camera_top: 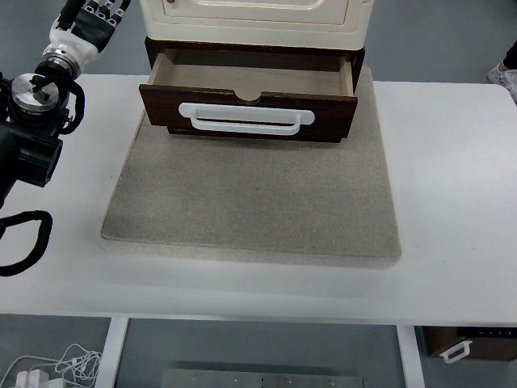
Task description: Close drawer under combined cabinet
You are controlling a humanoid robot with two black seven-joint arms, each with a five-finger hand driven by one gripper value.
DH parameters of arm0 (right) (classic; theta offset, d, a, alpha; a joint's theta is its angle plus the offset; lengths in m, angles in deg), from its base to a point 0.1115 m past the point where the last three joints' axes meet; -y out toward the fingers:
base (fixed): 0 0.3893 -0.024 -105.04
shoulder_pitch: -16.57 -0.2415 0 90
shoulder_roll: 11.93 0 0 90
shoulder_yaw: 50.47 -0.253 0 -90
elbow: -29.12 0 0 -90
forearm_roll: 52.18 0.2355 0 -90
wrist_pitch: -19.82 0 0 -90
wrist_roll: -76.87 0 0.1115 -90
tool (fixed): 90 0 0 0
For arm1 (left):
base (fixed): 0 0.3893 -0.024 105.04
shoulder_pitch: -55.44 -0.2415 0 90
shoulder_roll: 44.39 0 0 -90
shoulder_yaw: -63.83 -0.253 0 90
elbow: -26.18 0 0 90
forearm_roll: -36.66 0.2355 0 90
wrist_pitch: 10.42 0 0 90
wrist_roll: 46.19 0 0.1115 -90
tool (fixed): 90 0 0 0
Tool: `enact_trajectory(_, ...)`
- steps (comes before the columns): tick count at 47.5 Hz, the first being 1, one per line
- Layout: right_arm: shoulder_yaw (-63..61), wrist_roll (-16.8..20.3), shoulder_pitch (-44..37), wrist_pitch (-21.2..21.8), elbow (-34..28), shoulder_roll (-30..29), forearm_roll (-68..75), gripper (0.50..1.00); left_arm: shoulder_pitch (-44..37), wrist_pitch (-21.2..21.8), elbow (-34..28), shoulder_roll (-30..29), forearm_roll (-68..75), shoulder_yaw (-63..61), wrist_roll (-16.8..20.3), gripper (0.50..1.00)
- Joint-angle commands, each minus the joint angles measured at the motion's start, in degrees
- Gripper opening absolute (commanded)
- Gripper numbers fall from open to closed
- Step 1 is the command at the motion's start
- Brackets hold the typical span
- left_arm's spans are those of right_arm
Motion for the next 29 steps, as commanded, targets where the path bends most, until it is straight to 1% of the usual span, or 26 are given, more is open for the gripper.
enact_trajectory(1,0.1,0.0,0.0,0.0,0.0,0.0,0.0,0.952,0.0,0.0,0.0,0.0,0.0,0.0,0.0,0.996)
enact_trajectory(29,0.1,0.0,0.0,0.0,0.0,0.0,0.0,0.952,0.5,-0.1,-0.4,-0.7,-0.4,0.1,-0.1,0.996)
